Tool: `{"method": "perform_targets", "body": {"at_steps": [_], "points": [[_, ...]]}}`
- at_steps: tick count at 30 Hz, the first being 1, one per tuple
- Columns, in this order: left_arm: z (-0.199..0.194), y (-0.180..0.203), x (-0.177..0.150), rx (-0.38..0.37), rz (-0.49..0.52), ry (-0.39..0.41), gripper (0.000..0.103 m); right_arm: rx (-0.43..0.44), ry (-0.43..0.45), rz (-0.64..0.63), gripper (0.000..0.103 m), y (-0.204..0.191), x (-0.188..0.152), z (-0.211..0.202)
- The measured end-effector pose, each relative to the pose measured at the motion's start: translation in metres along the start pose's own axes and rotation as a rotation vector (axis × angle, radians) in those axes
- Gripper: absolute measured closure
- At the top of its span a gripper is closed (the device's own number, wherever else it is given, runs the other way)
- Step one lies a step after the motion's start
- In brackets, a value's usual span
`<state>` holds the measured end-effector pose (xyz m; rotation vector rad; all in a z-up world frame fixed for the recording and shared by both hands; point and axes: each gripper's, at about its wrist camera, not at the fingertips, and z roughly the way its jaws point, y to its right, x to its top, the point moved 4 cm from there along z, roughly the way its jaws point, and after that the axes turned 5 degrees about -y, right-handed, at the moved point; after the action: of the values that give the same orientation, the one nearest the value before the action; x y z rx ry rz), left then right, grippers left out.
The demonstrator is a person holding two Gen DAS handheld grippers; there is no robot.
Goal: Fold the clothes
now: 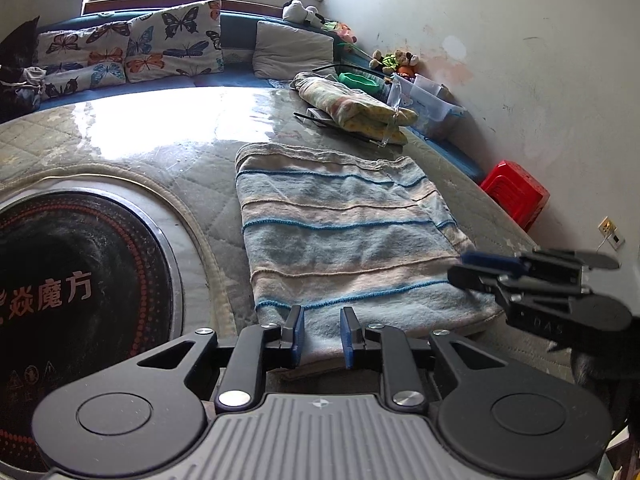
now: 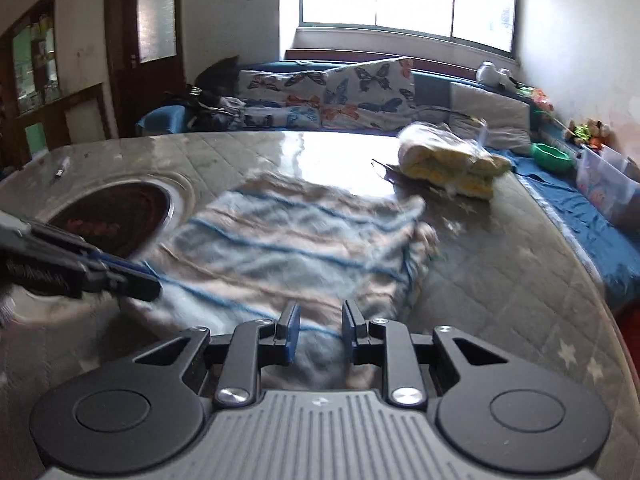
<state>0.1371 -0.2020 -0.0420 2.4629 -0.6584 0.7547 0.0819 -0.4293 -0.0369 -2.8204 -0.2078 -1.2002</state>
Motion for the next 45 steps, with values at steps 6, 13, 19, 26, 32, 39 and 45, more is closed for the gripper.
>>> {"method": "perform_targets", "body": {"at_steps": [6,13,19,26,32,39,45], "points": [[-0.009,0.004,-0.003,-0.001,0.013,0.017,0.069,0.007,0.058,0.047,0.081,0.001,0.003,-0.017],[-0.007,0.008,-0.009,0.013,0.031,0.004,0.069,0.008,0.027,0.051,0.081,-0.004,-0.011,-0.011],[-0.015,0.011,-0.01,0.026,0.039,0.027,0.06,0.02,0.058,0.066,0.072,-0.01,-0.012,-0.022],[-0.014,-0.001,-0.015,0.053,0.021,0.019,0.059,0.009,0.05,0.108,0.073,-0.003,-0.025,-0.025],[-0.017,-0.009,-0.022,0.06,-0.016,0.001,0.059,-0.002,0.046,0.124,0.073,0.0,-0.027,-0.027],[-0.029,-0.005,-0.038,0.066,-0.008,0.001,0.046,-0.006,0.064,0.132,0.06,-0.01,-0.03,-0.037],[-0.042,-0.003,-0.054,0.103,0.018,0.015,0.032,-0.007,0.073,0.165,0.048,-0.019,-0.041,-0.043]]}}
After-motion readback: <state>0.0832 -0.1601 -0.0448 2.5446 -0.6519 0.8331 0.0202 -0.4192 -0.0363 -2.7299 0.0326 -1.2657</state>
